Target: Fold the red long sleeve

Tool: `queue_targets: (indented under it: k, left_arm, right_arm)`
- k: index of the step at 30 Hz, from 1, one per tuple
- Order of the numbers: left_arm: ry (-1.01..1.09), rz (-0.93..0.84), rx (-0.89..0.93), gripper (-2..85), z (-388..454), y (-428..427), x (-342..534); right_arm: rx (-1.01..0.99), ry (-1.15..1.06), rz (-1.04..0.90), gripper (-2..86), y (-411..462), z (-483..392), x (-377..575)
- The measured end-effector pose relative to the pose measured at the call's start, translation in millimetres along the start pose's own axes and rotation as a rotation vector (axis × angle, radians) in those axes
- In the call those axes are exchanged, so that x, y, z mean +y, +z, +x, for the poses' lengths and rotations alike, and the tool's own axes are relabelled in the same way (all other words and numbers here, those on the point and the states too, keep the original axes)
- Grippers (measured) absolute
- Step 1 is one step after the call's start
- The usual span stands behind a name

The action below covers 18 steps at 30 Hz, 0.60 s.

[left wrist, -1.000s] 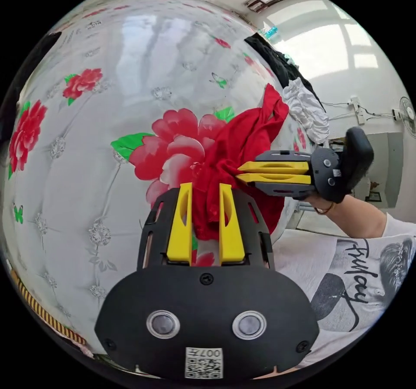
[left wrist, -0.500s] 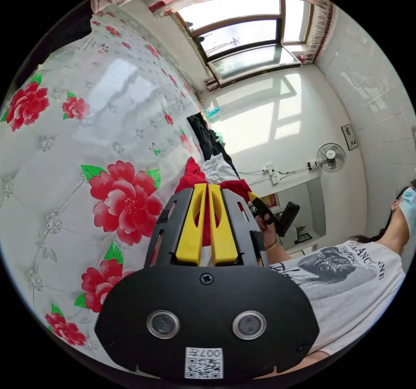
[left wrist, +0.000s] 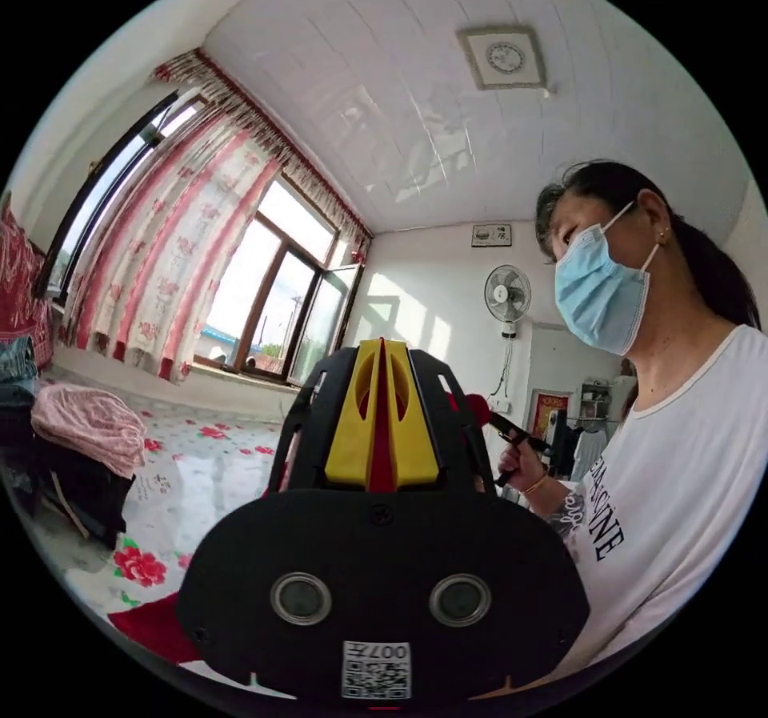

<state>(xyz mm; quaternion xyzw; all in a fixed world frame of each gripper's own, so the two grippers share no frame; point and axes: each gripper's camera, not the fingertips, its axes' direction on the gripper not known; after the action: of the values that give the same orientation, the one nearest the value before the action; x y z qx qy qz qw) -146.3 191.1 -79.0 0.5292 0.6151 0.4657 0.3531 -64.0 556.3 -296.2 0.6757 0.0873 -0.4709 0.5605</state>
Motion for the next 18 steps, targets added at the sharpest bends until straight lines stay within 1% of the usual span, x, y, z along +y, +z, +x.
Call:
queue_targets:
  k: [4, 6, 8, 11, 12, 13, 14, 16, 17, 18]
  left_arm:
    - [0.190, 0.105, -0.077, -1.0, 70.5, -17.4, -21.4]
    - [0.206, 0.100, -0.118, -1.0, 76.0, -11.4, -26.8]
    - [0.219, 0.082, -0.165, -0.9, 68.4, 4.5, -26.4]
    - [0.190, 0.003, -0.262, -0.7, 22.7, 57.7, -18.1]
    - [0.165, -0.050, -0.296, -0.3, -8.5, 90.7, -11.8]
    - [0.134, -0.153, -0.311, 0.3, -47.3, 131.1, -3.6]
    - [0.101, -0.213, -0.335, 0.8, -69.0, 151.7, 2.6]
    - [-0.090, -0.440, -0.444, 4.8, -155.9, 213.0, 44.0]
    - [-0.146, -0.474, -0.464, 5.5, -172.3, 219.8, 56.7]
    - [-0.198, -0.488, -0.470, 6.9, -193.7, 223.4, 82.9]
  right_arm:
    - [0.011, -0.107, 0.117, -0.1, -34.4, -23.4, -32.8]
    - [-0.002, -0.143, 0.119, -0.1, -27.1, -26.5, -39.2]
    - [-0.003, -0.180, 0.092, 0.0, -2.4, -25.5, -39.0]
    - [-0.030, -0.176, 0.006, 0.3, 74.3, -8.4, -31.9]
    - [-0.053, -0.161, -0.043, 0.5, 115.8, 2.1, -27.8]
    - [-0.069, -0.141, -0.107, 0.8, 164.1, 15.1, -20.1]
    - [-0.065, -0.121, -0.140, 1.1, 189.4, 23.4, -13.6]
    - [0.006, 0.006, -0.285, 2.2, 281.8, 65.5, 31.6]
    - [0.021, 0.026, -0.339, 2.6, 300.5, 75.0, 46.7]
    - [0.033, 0.071, -0.443, 3.1, 329.0, 93.2, 80.9]
